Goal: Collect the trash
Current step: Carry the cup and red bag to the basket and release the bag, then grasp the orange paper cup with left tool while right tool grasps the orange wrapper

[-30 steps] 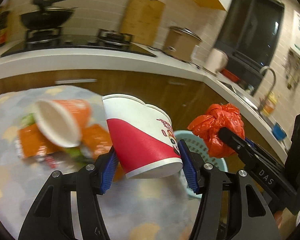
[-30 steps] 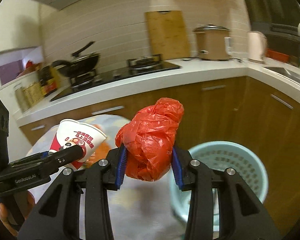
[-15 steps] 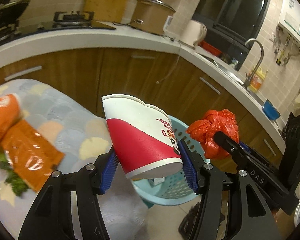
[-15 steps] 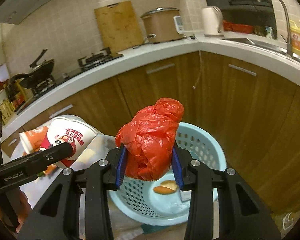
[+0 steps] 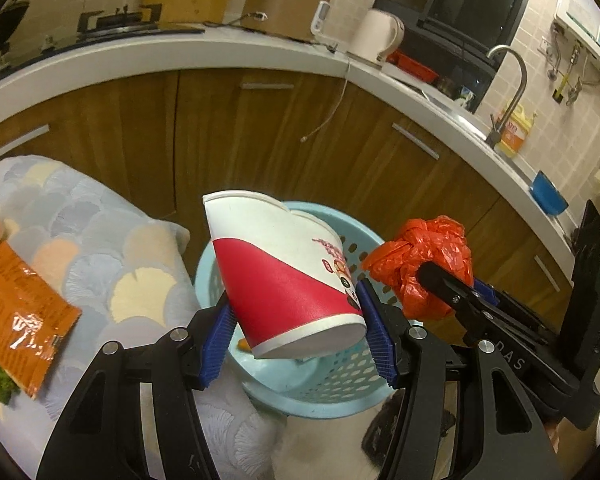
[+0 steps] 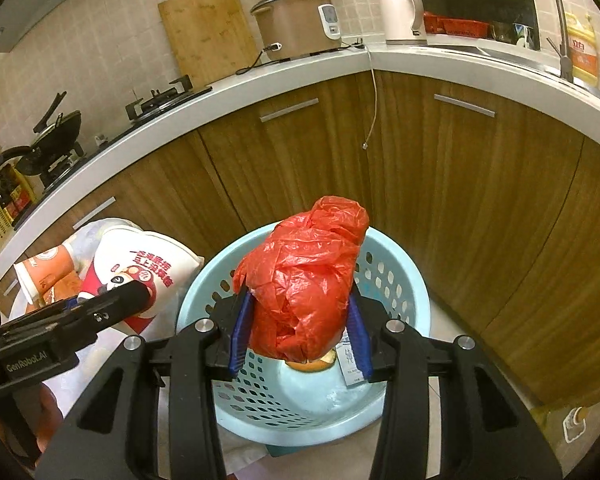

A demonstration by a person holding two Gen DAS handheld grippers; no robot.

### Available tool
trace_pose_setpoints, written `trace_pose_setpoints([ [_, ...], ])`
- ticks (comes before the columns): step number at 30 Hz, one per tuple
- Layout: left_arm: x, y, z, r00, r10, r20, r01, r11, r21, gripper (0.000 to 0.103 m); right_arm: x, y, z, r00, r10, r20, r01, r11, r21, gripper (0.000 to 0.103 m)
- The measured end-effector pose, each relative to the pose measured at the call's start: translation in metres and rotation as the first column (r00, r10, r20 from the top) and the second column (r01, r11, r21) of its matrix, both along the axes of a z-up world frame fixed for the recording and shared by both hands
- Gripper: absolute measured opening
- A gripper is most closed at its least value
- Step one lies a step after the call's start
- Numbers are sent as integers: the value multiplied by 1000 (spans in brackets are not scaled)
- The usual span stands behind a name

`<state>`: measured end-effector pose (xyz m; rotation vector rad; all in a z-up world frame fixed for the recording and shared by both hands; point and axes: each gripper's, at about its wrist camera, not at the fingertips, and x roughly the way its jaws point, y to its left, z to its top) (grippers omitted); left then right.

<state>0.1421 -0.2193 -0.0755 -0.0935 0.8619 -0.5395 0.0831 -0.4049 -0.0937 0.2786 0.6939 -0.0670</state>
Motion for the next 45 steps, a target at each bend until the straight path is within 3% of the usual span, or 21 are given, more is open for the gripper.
trace_pose_setpoints([
  [5,-1,5,-2,1000,15,1,-15,1000,9,68,5,1,-5,999,-5,-39,5,1000,0,58],
  [13,-11,36,14,996,73,48,-73,997,-4,68,5,19,13,1000,31,6,-31,1000,-2,58],
  [20,-26,86,46,975,175,136,-174,984,-20,68,13,73,36,987,148,62,-146,988,-44,58],
  [23,-33,119,63,955,245,167,-240,970,-47,69,24,103,41,975,212,73,-209,977,-48,58],
  [28,-37,182,86,895,391,214,-384,920,-74,77,37,167,38,935,336,111,-329,941,-72,58],
  [32,-32,232,87,843,494,214,-490,868,-74,80,51,217,26,900,418,121,-411,908,-81,58],
  [34,-25,251,81,830,524,191,-519,851,-78,80,58,236,19,887,447,118,-439,894,-86,58],
  [41,7,274,50,837,538,95,-534,843,-71,84,74,261,1,879,468,95,-462,883,-81,58],
  [45,19,274,34,857,513,56,-508,857,-84,84,72,263,1,876,471,103,-463,881,-94,58],
])
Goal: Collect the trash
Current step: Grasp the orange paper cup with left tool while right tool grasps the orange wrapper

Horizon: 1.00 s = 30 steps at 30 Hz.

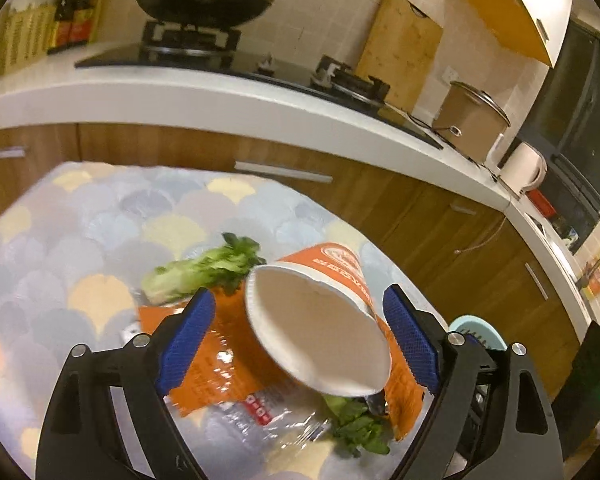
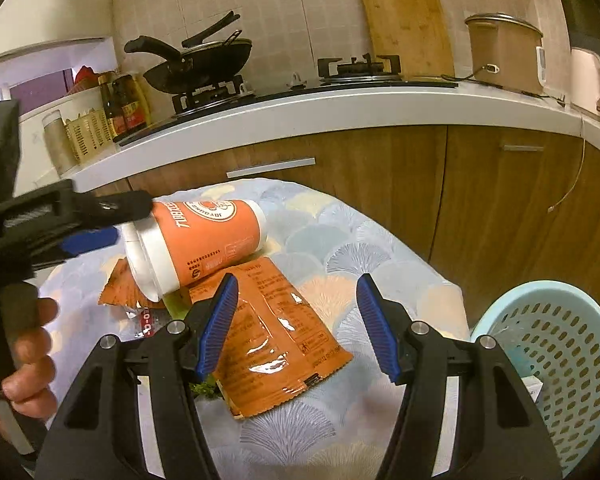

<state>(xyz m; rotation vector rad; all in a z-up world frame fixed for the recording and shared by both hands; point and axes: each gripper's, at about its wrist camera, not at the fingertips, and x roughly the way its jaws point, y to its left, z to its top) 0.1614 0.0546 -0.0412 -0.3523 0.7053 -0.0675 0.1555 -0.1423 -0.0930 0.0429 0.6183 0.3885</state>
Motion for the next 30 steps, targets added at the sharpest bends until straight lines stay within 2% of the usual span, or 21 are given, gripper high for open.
trace_pose_setpoints([
  [7,11,-13,-15,1000,-14,-23,14,1000,21,82,0,2,-1,1000,5,5,-5,1000,-16,58],
  [11,11,-15,-19,999,-23,-30,23,1000,19,68,1,2,-2,1000,10,-4,-10,1000,-18,58],
  [18,-1,-15,-16,1000,-20,5,19,999,41,62,0,9,-4,999,41,-15,-42,998,-38,58],
  [19,-4,-15,-15,1000,-28,13,27,999,33,52,1,10,-5,999,49,-20,-50,998,-42,58],
  [20,-6,-14,-13,999,-32,14,32,999,28,48,2,12,-6,998,62,-33,-64,997,-45,58],
  [23,-13,-11,-9,999,-24,27,23,999,26,45,7,13,-10,995,75,-70,-79,996,-47,58],
  [25,-19,-6,-6,999,-16,37,16,1000,15,44,9,11,-11,992,92,-89,-95,995,-28,63],
  [27,-29,-2,-1,998,-7,57,7,1000,5,44,14,11,-13,988,105,-114,-108,994,-16,76],
  [30,-43,2,10,996,-3,86,1,1000,21,44,23,13,-20,980,106,-169,-111,994,-21,77],
])
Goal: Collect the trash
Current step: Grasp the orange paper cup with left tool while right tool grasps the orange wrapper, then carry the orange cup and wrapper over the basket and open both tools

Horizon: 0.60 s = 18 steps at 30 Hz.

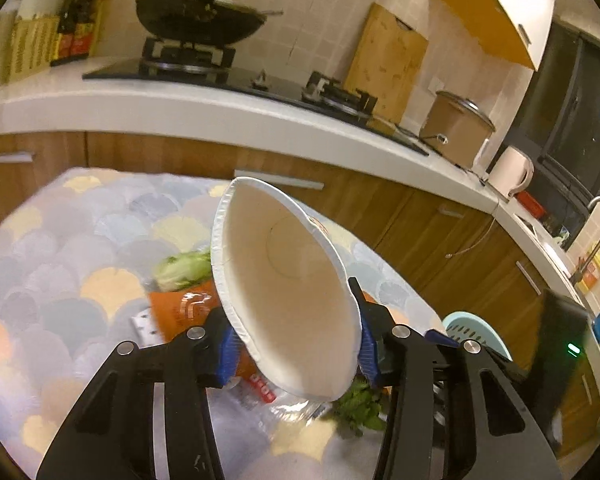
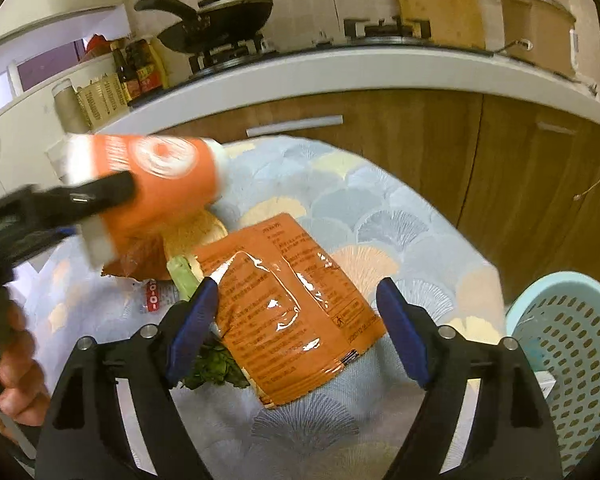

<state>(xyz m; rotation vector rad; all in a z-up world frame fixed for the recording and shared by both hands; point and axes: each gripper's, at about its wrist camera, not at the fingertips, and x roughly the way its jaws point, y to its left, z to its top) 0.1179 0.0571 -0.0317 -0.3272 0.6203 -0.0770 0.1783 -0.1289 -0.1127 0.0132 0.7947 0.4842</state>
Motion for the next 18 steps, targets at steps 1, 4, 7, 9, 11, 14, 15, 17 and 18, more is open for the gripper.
trace_pose_setpoints([
  [1,-8,2,4,1000,5,12,-6,1000,15,44,4,2,-3,1000,-4,-25,4,1000,-11,77],
  [4,-24,7,8,999,25,27,-26,999,43,45,13,4,-12,996,-17,-84,14,999,-35,77],
  [7,-39,16,7,998,51,26,-52,997,64,45,14,7,-13,996,-21,-90,16,998,-54,77],
  [9,-49,23,5,997,68,24,-69,995,73,45,13,10,-13,996,-20,-84,13,997,-75,68],
  [11,-57,30,2,996,83,24,-84,994,76,45,11,12,-13,997,-18,-70,12,996,-86,49],
  [14,-65,38,0,995,99,20,-100,993,60,45,9,8,-11,997,-40,-59,35,997,-75,36],
  [15,-67,40,1,995,102,20,-103,993,56,45,8,5,-9,998,-42,-52,39,997,-62,32],
  [17,-67,41,2,995,99,25,-100,994,47,45,2,-2,-1,999,-42,-13,42,999,-17,30],
  [18,-68,40,4,995,94,30,-96,994,45,45,-2,-6,2,999,-51,8,51,999,-3,29],
])
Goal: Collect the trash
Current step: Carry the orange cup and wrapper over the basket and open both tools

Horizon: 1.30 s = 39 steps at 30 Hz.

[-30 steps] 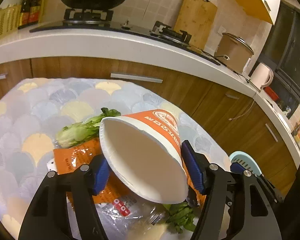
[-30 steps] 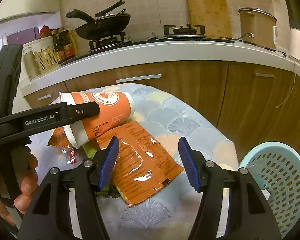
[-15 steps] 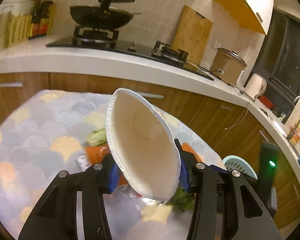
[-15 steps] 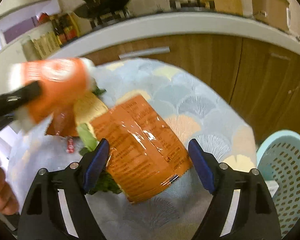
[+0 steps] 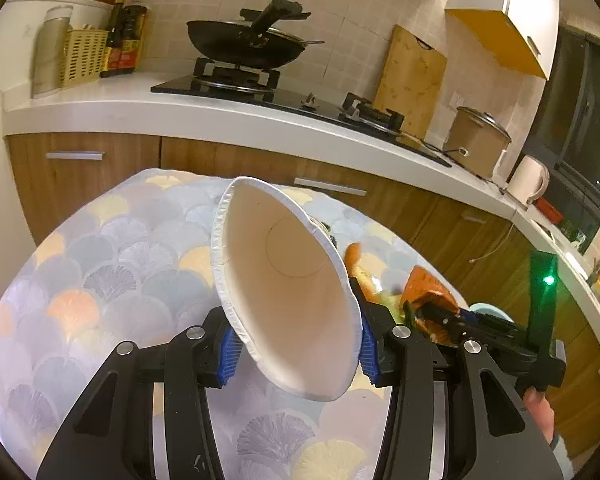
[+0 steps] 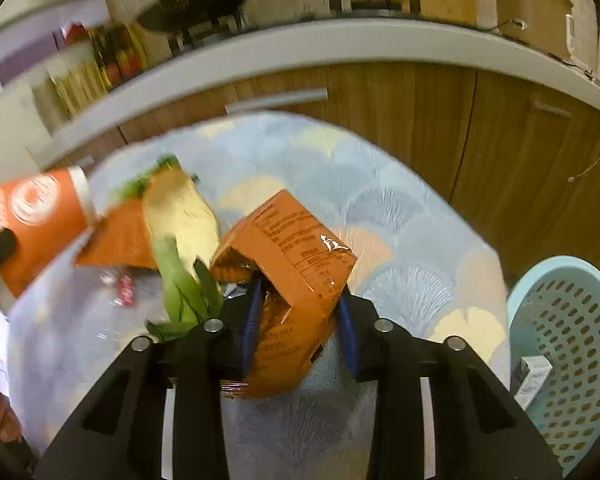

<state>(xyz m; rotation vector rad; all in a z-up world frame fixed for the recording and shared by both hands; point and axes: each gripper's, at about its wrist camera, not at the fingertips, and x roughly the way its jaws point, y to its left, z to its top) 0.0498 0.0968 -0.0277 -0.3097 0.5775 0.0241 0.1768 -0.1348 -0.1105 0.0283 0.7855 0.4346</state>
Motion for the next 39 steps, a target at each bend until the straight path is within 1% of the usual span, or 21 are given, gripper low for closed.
trace_pose_setpoints([
  [3,-2,-8,6,1000,-20,16,20,1000,4,45,-10,-10,10,999,-6,47,4,999,54,29],
  [7,-2,-25,12,998,-52,28,52,998,18,45,-19,-24,25,998,-14,63,8,996,90,29],
  [11,0,-45,15,996,-89,32,88,996,27,45,-31,-43,48,993,-42,112,28,992,120,29],
  [16,6,-77,22,987,-153,45,152,988,40,45,-46,-75,68,980,-104,168,84,989,120,29],
  [19,13,-103,23,978,-205,46,202,978,57,45,-54,-106,76,968,-165,188,141,981,136,29],
  [26,33,-168,22,944,-327,36,323,943,73,45,-64,-172,73,942,-286,178,264,955,137,29],
  [31,46,-217,13,916,-401,12,399,913,87,45,-67,-204,64,926,-342,162,326,938,118,29],
  [36,60,-259,0,886,-462,-27,463,881,102,46,-65,-228,49,915,-389,104,379,920,102,29],
  [39,70,-279,-9,869,-492,-52,495,865,87,46,-63,-240,35,909,-413,60,408,910,78,30],
])
